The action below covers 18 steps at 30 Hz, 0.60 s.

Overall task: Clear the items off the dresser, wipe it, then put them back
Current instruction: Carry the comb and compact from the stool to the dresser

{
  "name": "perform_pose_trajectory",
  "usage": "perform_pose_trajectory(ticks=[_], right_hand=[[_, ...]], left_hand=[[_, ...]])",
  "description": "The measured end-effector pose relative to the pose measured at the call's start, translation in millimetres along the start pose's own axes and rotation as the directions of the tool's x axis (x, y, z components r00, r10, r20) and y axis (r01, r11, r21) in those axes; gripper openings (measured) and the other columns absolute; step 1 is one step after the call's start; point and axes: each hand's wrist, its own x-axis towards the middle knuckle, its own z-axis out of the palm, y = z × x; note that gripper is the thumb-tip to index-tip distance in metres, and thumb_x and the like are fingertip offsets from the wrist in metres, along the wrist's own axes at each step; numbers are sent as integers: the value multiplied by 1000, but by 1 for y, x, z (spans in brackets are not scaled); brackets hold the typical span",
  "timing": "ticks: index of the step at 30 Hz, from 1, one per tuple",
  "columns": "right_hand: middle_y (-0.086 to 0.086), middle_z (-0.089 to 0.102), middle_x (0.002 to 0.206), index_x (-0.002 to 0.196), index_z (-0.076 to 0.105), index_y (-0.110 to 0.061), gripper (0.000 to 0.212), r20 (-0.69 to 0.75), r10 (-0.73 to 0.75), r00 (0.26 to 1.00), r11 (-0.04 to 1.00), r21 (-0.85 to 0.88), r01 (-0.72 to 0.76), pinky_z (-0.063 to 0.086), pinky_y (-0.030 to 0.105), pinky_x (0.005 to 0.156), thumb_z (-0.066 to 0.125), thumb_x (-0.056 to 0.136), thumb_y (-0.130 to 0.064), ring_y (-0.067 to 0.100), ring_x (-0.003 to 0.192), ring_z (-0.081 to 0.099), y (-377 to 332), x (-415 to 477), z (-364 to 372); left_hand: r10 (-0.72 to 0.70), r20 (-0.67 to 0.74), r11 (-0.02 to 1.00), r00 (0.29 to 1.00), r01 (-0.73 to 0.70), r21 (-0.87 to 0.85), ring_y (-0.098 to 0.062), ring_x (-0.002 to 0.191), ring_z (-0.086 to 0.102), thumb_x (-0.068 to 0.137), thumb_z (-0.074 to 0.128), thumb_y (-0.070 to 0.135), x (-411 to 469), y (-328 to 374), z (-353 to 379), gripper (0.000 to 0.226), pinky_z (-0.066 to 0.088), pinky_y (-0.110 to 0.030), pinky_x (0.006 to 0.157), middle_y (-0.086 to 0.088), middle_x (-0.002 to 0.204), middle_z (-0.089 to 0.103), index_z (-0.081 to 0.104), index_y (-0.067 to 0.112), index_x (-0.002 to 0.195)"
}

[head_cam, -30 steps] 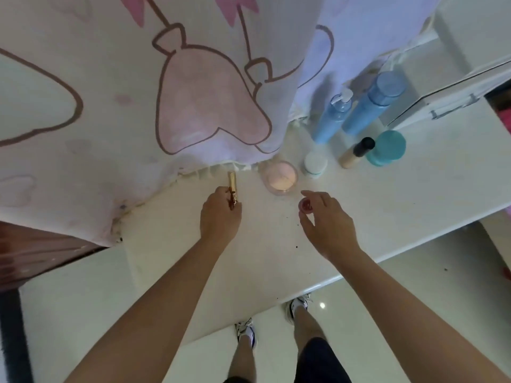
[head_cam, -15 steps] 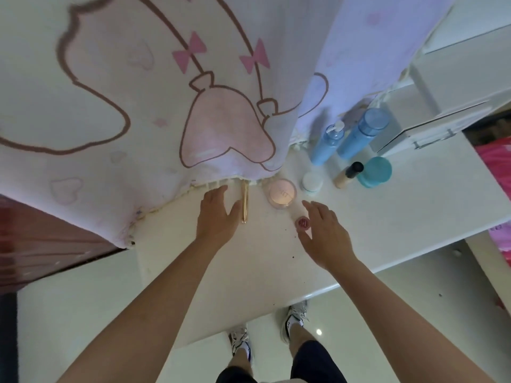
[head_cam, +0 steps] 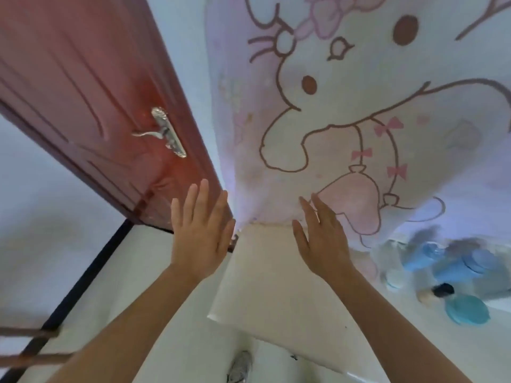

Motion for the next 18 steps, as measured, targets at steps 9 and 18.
perform_pose_trajectory(ticks=[9, 18], right_hand=[[14, 22, 161, 151, 35, -21, 55, 39, -545, 837, 833, 141, 536, 30, 49, 115, 39, 102, -43, 35, 147, 21, -238, 26, 60], [16, 7, 163, 156, 17, -23, 60, 150, -811, 565, 584, 164, 795, 20, 51, 119, 27, 103, -49, 35, 150, 8, -504, -50, 143]], left_hand=[[-497, -15, 813, 867, 472, 341, -35, 148, 9, 99, 20, 53, -153, -165, -129, 62, 9, -63, 115, -13, 162, 8, 24, 21, 152], [-737, -135, 601, 663, 733, 318, -30, 149, -2, 99, 16, 55, -342, -317, -220, 61, 3, -60, 117, -9, 163, 4, 21, 27, 153]])
